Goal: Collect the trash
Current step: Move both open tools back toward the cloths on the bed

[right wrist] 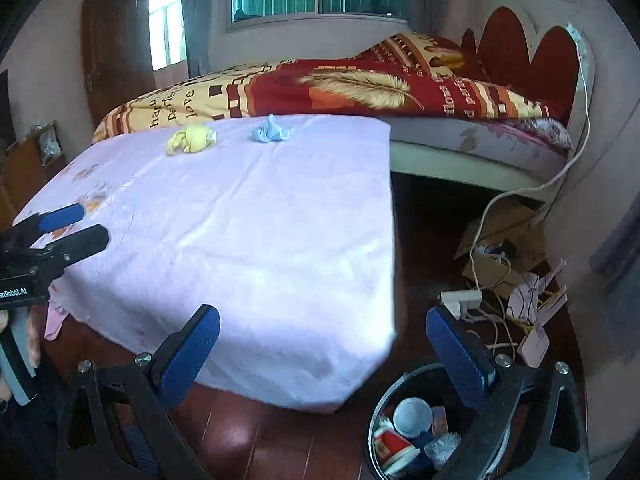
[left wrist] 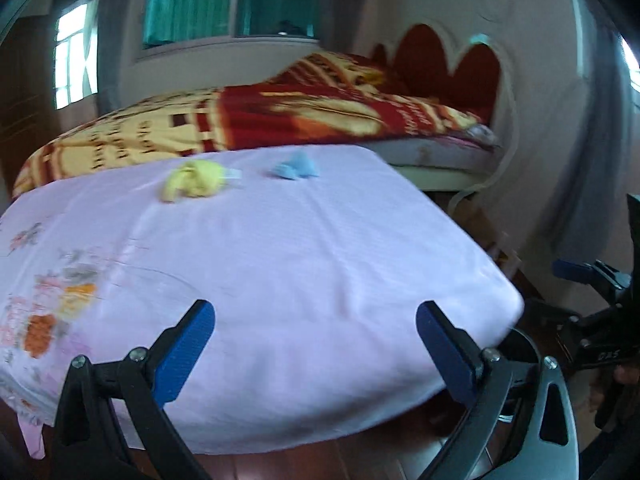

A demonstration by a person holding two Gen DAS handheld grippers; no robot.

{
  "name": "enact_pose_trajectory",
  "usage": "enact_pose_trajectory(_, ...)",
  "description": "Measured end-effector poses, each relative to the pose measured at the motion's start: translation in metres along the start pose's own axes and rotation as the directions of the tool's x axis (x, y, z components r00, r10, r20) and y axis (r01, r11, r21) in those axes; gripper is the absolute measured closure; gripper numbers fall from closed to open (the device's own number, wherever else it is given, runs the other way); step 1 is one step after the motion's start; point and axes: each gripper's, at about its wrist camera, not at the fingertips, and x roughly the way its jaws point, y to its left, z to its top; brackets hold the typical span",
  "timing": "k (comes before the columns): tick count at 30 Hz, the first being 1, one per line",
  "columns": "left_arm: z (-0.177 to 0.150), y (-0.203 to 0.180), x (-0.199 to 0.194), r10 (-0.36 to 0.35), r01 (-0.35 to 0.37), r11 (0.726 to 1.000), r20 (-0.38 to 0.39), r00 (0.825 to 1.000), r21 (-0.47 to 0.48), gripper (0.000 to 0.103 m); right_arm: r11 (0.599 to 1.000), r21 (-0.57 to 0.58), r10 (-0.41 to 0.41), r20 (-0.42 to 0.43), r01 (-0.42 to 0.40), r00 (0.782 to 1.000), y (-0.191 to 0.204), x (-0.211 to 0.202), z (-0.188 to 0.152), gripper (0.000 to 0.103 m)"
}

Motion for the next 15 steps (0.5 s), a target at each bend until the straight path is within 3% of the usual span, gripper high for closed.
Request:
enact_pose_trajectory(5,0.025,0.041,0.017,0.076,-0.076,0.997,0.01,0.997,-0.02,0.002,0.997,-0.015,0.08,0.005,-0.08,0.997,0.021,0.036,0.044,0.0)
enact_pose_trajectory(10,0.052,0.076,0.049,0.125,-0.125,0.992,0.002,0.992,-0.027,0.002,0.994,-0.039,0.101,0.01,-0.101,0.995,0.037,0.09,0.096,0.0)
enact_pose_trajectory(15,0.076,0.108,0.087,0.139,-0.14,0.989,-0.013,0.99,-0.048,0.002,0.989,-0.075,0.13,-0.01,-0.13,0.992,0.052,0.153,0.149,0.01)
